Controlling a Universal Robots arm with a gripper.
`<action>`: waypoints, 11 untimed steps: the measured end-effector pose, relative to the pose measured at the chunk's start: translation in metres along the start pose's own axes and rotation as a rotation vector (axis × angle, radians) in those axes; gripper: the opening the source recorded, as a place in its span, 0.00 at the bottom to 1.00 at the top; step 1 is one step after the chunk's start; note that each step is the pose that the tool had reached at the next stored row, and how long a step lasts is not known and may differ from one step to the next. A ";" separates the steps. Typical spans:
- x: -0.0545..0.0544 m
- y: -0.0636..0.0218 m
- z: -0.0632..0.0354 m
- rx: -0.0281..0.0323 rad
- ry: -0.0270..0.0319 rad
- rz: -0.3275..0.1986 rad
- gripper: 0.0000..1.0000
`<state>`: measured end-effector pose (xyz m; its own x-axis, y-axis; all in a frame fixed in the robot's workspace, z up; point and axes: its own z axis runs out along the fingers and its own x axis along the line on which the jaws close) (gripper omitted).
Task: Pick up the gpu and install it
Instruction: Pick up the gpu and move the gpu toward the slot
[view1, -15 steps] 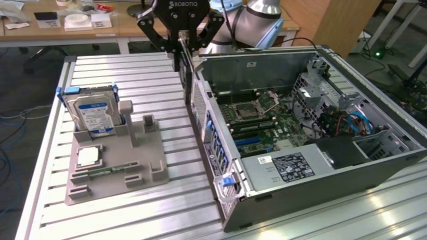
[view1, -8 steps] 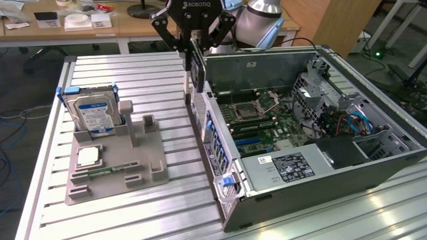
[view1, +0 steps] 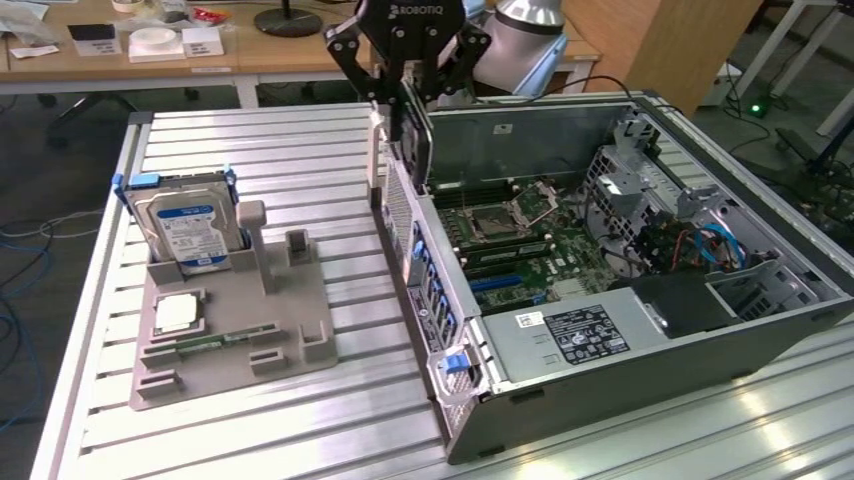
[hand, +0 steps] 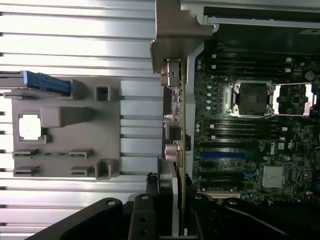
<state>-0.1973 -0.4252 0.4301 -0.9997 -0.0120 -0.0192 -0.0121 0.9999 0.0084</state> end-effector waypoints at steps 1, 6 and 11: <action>-0.002 0.0000 0.0001 0.0000 0.0000 0.000 0.28; -0.017 -0.0002 0.0007 0.0000 -0.0001 0.000 0.28; -0.030 -0.0004 0.0012 0.0001 0.0000 0.002 0.28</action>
<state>-0.1674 -0.4252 0.4294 -0.9998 -0.0101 -0.0192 -0.0103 0.9999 0.0084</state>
